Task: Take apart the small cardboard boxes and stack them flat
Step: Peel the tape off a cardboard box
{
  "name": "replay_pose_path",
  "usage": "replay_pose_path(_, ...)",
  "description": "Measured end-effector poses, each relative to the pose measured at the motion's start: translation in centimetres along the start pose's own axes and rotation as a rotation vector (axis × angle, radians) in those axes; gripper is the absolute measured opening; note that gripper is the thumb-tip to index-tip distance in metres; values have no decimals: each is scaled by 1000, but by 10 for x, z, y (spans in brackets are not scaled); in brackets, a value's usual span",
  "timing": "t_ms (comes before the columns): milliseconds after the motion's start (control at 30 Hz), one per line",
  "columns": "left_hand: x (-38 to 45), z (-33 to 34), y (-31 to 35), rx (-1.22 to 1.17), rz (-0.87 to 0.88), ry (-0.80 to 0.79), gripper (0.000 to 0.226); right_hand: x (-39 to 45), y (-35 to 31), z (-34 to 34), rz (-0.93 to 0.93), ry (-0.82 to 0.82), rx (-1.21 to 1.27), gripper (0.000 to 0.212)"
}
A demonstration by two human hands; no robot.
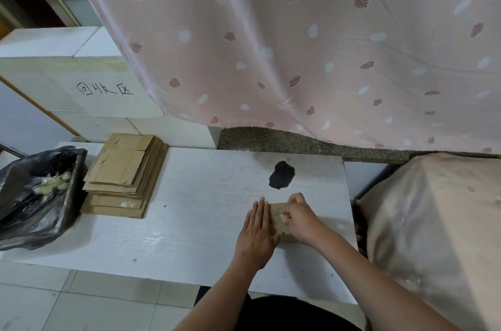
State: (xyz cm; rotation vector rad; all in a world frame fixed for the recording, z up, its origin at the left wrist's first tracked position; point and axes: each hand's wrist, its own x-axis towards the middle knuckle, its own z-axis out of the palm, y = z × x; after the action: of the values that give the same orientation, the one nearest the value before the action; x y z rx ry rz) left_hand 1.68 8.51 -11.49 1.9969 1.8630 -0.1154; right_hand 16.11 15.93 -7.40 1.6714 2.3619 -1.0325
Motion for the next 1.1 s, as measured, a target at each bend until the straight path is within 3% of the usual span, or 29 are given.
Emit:
replay_pose_path(167, -5, 5, 1, 69, -31, 0, 74, 0, -3, -2, 22, 20, -1, 9)
replay_pose_path(333, -3, 5, 7, 98, -56, -6, 74, -3, -3, -5, -30, 52, 50, 48)
replay_pose_path(533, -2, 9, 5, 115, -70, -23, 74, -2, -9, -2, -16, 15, 8, 26)
replay_pose_path(767, 1, 12, 4, 114, -71, -38, 76, -7, -17, -8, 13, -33, 141, 11)
replay_pose_path(1100, 0, 13, 3, 99, -86, -16, 74, -9, -21, -12, 55, 10, 84, 11)
